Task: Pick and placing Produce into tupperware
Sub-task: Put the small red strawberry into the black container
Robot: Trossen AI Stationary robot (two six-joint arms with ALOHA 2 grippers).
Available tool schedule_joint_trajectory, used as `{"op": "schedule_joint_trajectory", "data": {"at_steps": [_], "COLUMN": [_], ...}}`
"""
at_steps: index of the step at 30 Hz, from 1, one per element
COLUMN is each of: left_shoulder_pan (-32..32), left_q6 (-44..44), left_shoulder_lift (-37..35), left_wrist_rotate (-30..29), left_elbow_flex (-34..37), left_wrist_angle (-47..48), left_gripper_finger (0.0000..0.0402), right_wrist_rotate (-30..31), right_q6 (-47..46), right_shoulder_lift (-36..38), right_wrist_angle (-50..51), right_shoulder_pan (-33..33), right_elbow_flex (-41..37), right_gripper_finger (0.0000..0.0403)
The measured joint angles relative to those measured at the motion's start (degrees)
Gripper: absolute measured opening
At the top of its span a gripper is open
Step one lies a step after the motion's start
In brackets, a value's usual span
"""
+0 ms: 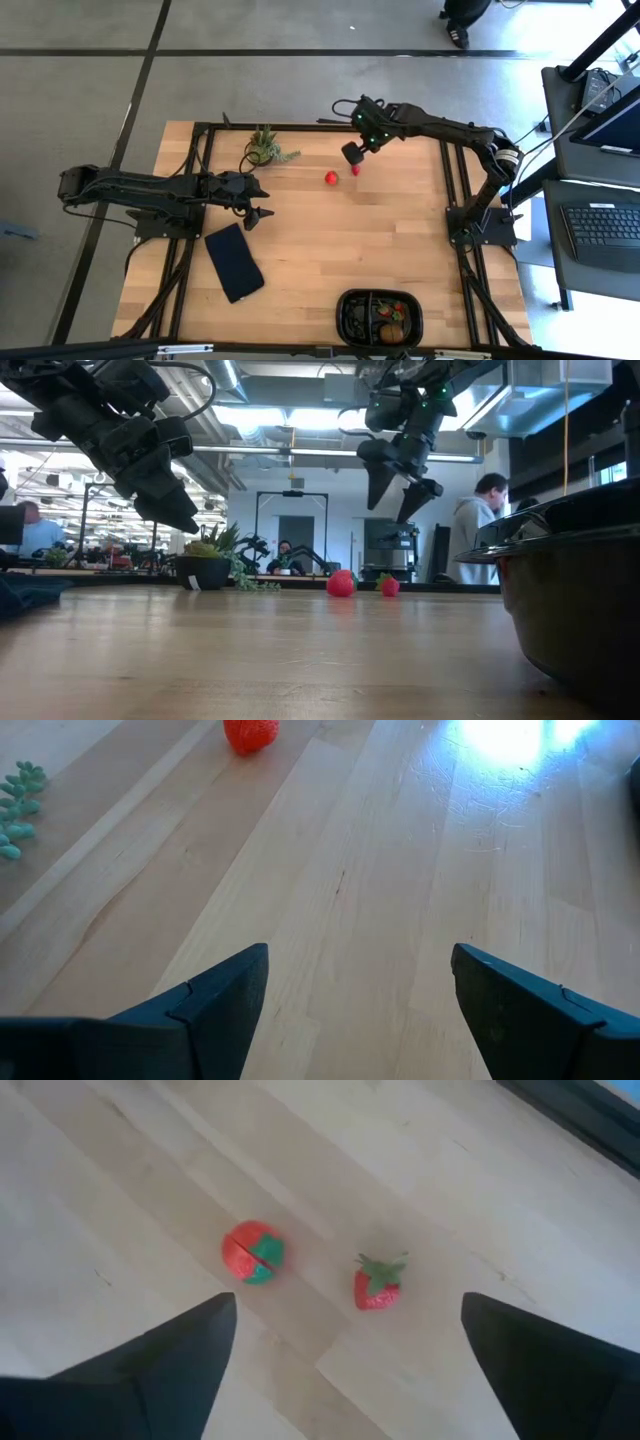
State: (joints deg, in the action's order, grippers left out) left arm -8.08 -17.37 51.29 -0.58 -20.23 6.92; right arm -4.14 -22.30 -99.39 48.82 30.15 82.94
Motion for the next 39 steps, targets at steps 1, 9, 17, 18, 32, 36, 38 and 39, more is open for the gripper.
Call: {"op": "schedule_joint_trajectory", "data": {"at_steps": [1, 9, 17, 18, 32, 36, 38, 39], "left_shoulder_pan": [0.02, 0.00, 0.00, 0.00, 0.01, 0.02, 0.00, 0.02], "left_q6": [0.00, 0.97, 1.50, 1.49, 1.49, 1.49, 1.49, 1.49], "left_shoulder_lift": [0.00, 0.00, 0.00, 0.00, 0.01, 0.00, 0.00, 0.00], "left_wrist_rotate": [-0.01, 0.00, 0.00, 0.00, 0.00, 0.00, 0.00, 0.00], "left_elbow_flex": [0.00, 0.00, 0.00, 0.00, 0.00, 0.00, 0.00, 0.00], "left_wrist_angle": [0.00, 0.00, 0.00, 0.00, 0.00, 0.00, -0.02, 0.00], "left_gripper_finger": [0.0303, 0.0303, 0.0303, 0.0303, 0.0303, 0.0303, 0.0303, 0.0303], "right_wrist_rotate": [0.02, 1.52, 2.97, 2.96, 2.99, 3.02, 3.02, 3.02], "right_q6": [-0.70, -4.11, -4.38, -4.42, -4.57, -4.61, -4.64, -4.65], "right_shoulder_lift": [0.00, -0.44, -6.80, -7.80, -15.75, -16.57, -16.76, -16.80], "right_wrist_angle": [-0.19, -0.25, -0.27, -0.20, -1.55, -1.64, -1.89, -1.95], "right_shoulder_pan": [0.00, -0.34, -0.59, -0.59, -0.31, -0.33, -0.33, -0.33], "right_elbow_flex": [0.00, 0.00, -0.04, -0.05, -0.07, -0.07, -0.07, -0.07], "right_gripper_finger": [0.0384, 0.0383, 0.0383, 0.0383, 0.0383, 0.0383, 0.0383, 0.0383]}}
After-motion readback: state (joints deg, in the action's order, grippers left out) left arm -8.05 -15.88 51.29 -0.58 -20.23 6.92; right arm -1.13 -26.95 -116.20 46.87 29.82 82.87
